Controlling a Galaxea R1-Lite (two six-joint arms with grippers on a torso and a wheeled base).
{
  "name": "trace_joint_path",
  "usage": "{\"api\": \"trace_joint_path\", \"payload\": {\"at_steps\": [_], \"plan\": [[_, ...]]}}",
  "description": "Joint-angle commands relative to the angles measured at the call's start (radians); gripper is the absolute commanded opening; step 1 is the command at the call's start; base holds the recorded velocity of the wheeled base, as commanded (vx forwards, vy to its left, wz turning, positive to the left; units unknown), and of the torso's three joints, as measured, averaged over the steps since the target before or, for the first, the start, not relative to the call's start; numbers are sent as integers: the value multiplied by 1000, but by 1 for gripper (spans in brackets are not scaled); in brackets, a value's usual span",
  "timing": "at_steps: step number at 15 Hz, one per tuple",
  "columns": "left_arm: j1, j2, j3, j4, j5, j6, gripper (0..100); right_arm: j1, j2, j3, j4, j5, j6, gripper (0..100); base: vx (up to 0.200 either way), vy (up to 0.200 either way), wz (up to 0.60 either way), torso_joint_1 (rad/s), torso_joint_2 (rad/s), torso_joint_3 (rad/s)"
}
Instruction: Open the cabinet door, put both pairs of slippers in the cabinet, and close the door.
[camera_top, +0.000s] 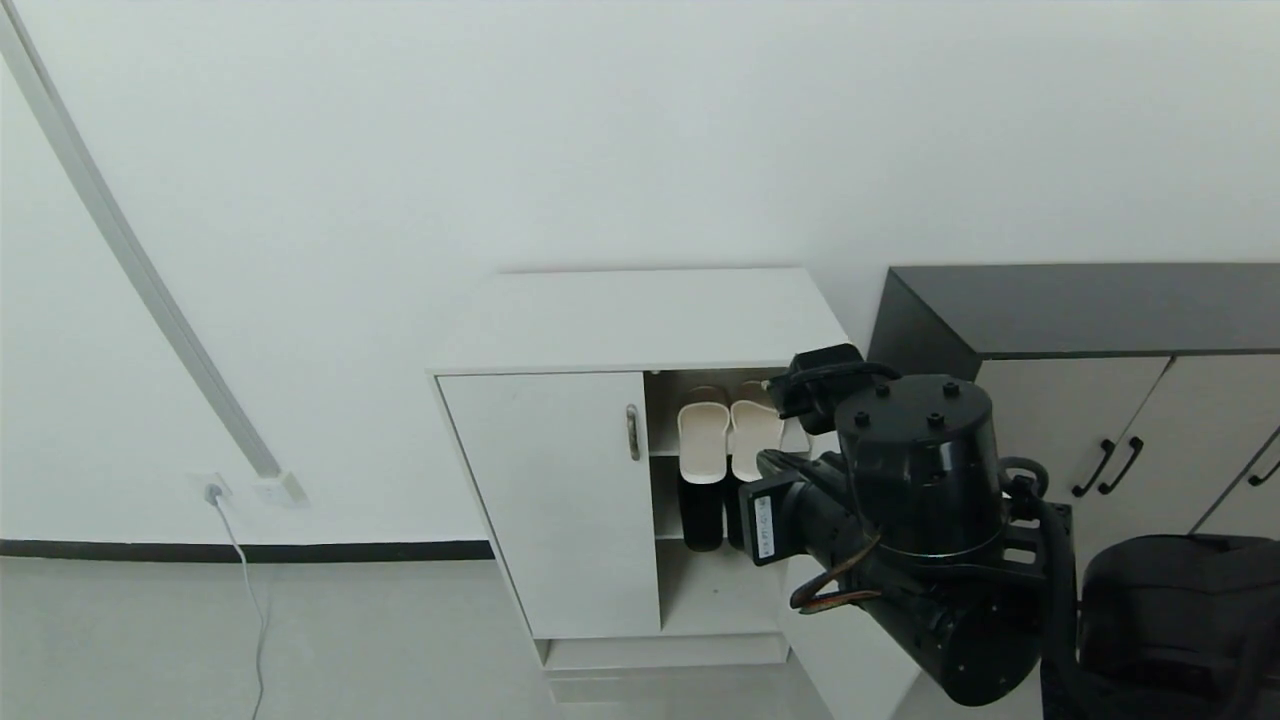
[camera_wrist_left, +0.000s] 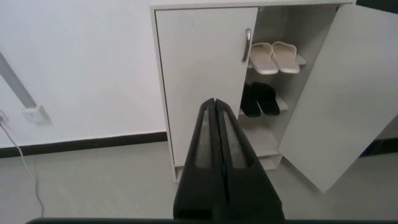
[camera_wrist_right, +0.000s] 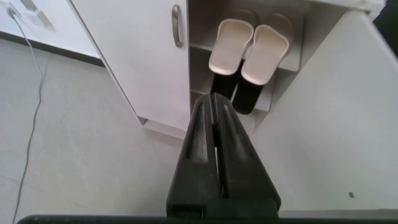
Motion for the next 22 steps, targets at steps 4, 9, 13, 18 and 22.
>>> {"api": "trace_joint_path", "payload": {"at_steps": [4,9,13,18,22], "plan": [[0,1,0,0,0,0,0,0,-6,16,-15,2,-17,0,0,0,0,231,-511,-282],[0,1,0,0,0,0,0,0,-4,22,-20,2,-18,0,0,0,0,48,-99,-55],[0,1,0,0,0,-1,0,0,-4,22,-18,3,-18,0,0,0,0,0,0,0],[0,1,0,0,0,-1,0,0,-3,22,-18,5,-18,0,0,0,-480,-1,2,-1],[0,1,0,0,0,0,0,-19,2,22,-20,5,-18,0,0,0,-300,7,2,-1]]}}
